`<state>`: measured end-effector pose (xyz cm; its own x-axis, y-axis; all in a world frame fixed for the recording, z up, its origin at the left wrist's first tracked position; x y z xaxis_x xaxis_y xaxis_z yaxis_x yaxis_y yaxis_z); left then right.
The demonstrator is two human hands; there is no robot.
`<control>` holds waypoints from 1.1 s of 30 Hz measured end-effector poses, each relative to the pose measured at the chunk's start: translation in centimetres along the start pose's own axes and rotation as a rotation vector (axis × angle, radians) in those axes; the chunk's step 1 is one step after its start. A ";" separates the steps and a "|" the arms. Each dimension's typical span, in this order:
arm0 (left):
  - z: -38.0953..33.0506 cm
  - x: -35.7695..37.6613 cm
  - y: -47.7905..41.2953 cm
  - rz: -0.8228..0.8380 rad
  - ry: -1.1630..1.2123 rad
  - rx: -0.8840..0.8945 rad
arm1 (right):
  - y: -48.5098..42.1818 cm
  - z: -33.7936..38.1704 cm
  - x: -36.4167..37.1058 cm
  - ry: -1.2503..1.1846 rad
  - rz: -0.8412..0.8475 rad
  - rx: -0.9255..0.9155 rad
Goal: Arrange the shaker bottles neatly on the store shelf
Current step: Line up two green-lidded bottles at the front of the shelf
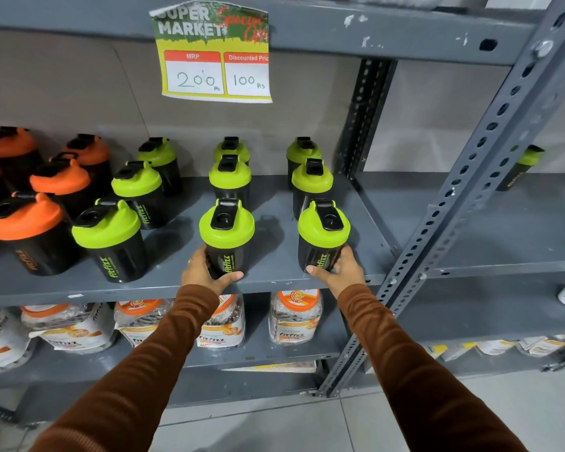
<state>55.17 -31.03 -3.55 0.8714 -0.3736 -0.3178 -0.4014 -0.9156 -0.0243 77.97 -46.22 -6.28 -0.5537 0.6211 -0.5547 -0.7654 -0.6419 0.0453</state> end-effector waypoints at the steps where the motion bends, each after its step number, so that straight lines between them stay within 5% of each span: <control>1: 0.0 0.0 0.0 0.000 0.000 -0.003 | 0.0 0.0 0.0 -0.006 0.005 -0.003; 16: -0.7 0.1 0.5 0.087 0.191 0.055 | 0.4 0.7 -0.1 -0.329 0.051 0.010; 33: 0.1 0.1 0.1 0.047 0.259 0.051 | 0.5 0.5 -0.2 -0.017 0.011 -0.019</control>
<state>55.20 -31.14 -3.67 0.8919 -0.4473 -0.0668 -0.4512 -0.8900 -0.0654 77.51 -46.43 -5.78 -0.5675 0.6215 -0.5400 -0.7530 -0.6570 0.0352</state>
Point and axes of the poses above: each hand's wrist, its own y-axis away from the middle knuckle, its own x-axis out of the palm, z = x × y, the point moved 6 cm from there along -y, towards the middle knuckle, and after that the axes turned 12 degrees about y, right-handed, at the moved point
